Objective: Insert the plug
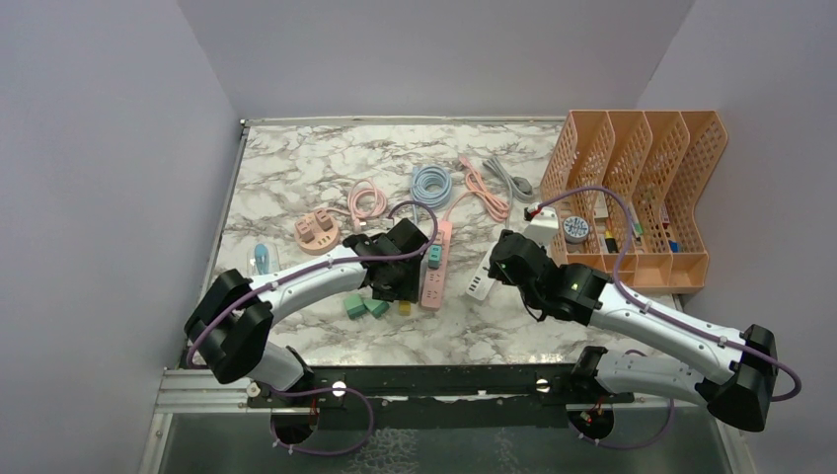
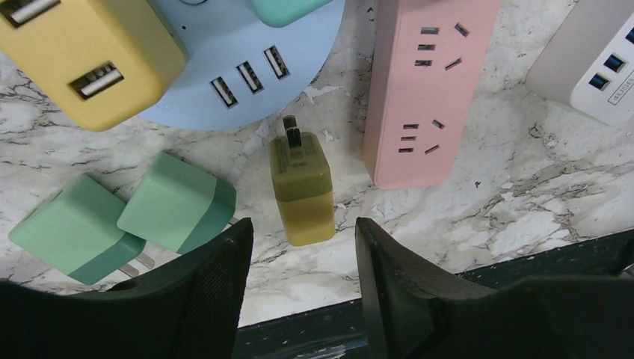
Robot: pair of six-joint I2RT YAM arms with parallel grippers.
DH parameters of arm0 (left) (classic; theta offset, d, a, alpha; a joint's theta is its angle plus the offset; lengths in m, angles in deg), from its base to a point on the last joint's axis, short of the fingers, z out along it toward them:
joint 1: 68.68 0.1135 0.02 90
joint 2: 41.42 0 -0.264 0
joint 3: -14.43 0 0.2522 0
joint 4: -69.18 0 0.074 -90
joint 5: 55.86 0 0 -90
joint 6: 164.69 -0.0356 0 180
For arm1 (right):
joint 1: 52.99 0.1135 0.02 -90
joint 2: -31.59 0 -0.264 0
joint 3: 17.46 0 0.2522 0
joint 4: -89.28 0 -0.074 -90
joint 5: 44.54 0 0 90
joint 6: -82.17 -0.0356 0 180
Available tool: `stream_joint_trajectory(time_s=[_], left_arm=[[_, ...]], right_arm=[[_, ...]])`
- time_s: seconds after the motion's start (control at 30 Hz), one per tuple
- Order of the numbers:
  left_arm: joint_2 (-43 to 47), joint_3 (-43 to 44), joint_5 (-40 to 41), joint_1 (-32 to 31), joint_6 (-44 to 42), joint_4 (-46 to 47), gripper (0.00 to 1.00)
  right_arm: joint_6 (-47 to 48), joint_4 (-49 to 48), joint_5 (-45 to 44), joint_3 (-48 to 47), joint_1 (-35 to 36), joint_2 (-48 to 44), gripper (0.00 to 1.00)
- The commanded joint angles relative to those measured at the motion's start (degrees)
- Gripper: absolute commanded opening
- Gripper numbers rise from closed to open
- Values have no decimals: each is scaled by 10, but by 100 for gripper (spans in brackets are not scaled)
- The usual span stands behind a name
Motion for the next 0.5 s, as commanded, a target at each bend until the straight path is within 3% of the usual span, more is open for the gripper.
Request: stream_joint_trajectory(time_s=[0.0, 0.2, 0.47], left_arm=[[-13, -12, -15, 1, 11, 33, 52], [-39, -24, -18, 1, 10, 61, 49], [-20, -20, 21, 1, -8, 64, 28]], right_arm=[[4, -19, 2, 4, 3, -4, 45], [5, -22, 5, 5, 3, -1, 45], [13, -24, 6, 4, 3, -9, 46]])
